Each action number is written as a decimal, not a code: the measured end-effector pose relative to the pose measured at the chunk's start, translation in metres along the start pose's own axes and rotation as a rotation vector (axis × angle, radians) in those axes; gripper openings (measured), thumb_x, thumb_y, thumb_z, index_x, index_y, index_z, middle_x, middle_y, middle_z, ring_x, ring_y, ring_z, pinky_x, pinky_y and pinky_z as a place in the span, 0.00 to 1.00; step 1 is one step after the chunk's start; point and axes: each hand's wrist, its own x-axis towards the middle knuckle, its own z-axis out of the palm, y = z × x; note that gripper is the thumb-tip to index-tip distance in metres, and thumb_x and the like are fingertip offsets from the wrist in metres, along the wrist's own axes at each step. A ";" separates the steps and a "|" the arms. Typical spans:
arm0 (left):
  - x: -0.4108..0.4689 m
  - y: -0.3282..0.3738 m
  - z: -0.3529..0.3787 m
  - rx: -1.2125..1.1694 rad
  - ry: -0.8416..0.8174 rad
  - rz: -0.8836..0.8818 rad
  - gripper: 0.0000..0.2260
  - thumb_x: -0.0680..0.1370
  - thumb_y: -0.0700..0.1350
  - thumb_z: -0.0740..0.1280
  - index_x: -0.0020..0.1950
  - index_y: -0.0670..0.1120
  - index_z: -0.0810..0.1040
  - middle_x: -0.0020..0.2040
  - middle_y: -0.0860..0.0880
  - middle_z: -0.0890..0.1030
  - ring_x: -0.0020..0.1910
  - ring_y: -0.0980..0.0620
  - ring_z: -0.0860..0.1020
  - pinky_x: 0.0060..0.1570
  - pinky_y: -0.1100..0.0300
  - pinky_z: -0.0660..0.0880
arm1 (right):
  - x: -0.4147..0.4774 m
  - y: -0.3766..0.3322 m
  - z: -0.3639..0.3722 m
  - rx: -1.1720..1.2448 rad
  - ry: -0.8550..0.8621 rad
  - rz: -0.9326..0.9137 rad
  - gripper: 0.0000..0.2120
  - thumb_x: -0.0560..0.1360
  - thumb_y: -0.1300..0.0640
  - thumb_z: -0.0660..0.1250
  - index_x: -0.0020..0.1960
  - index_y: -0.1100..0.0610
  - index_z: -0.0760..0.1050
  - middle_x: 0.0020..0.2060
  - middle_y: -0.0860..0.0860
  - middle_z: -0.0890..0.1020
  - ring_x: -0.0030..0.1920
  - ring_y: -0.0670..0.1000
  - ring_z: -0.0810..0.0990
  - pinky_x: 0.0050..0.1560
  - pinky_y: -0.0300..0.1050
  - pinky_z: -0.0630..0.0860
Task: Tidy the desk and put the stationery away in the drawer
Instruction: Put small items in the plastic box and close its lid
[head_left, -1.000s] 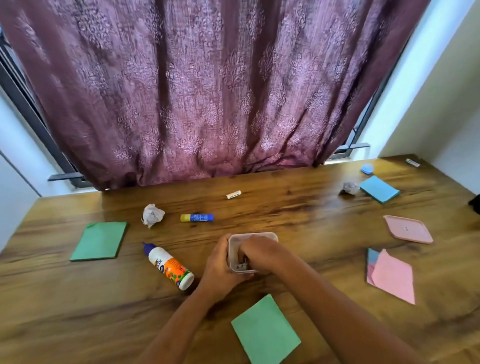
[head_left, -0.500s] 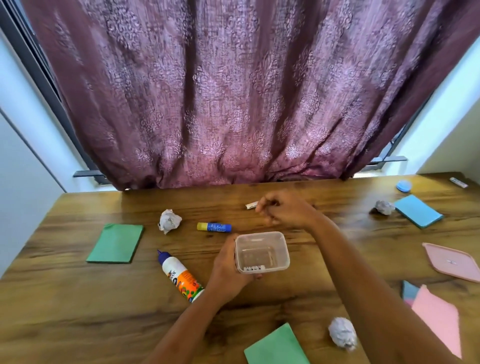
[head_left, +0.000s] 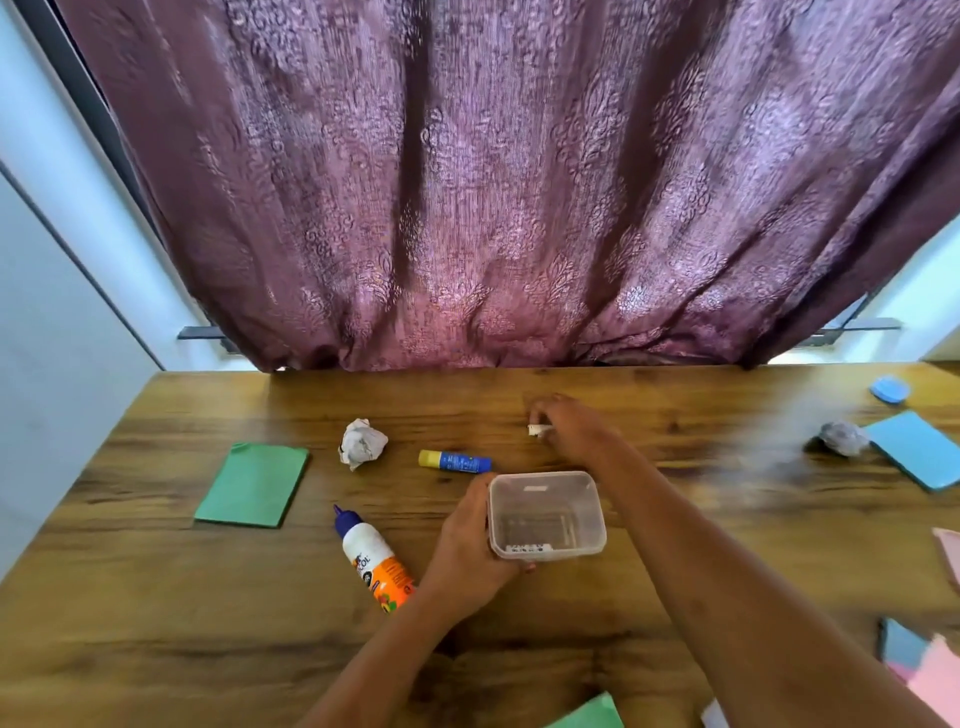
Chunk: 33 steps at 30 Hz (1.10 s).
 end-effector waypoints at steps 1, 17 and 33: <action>0.000 -0.002 0.000 0.003 0.003 -0.004 0.32 0.63 0.40 0.79 0.60 0.57 0.69 0.57 0.58 0.76 0.57 0.64 0.75 0.52 0.74 0.72 | -0.003 0.001 -0.003 0.046 -0.004 -0.002 0.08 0.74 0.60 0.67 0.52 0.51 0.77 0.59 0.53 0.78 0.57 0.54 0.77 0.59 0.51 0.74; -0.004 0.008 0.005 0.182 -0.001 0.065 0.30 0.63 0.38 0.78 0.59 0.51 0.69 0.54 0.55 0.75 0.50 0.64 0.75 0.49 0.71 0.73 | -0.129 -0.083 -0.012 -0.264 -0.114 -0.022 0.11 0.74 0.66 0.63 0.53 0.58 0.80 0.51 0.55 0.81 0.51 0.56 0.81 0.43 0.45 0.70; -0.033 0.032 0.028 0.125 0.071 0.050 0.30 0.60 0.38 0.79 0.58 0.48 0.70 0.49 0.58 0.76 0.46 0.60 0.76 0.40 0.79 0.68 | -0.180 -0.060 -0.004 0.008 0.021 0.016 0.14 0.74 0.67 0.64 0.58 0.60 0.78 0.54 0.55 0.80 0.55 0.54 0.79 0.55 0.48 0.77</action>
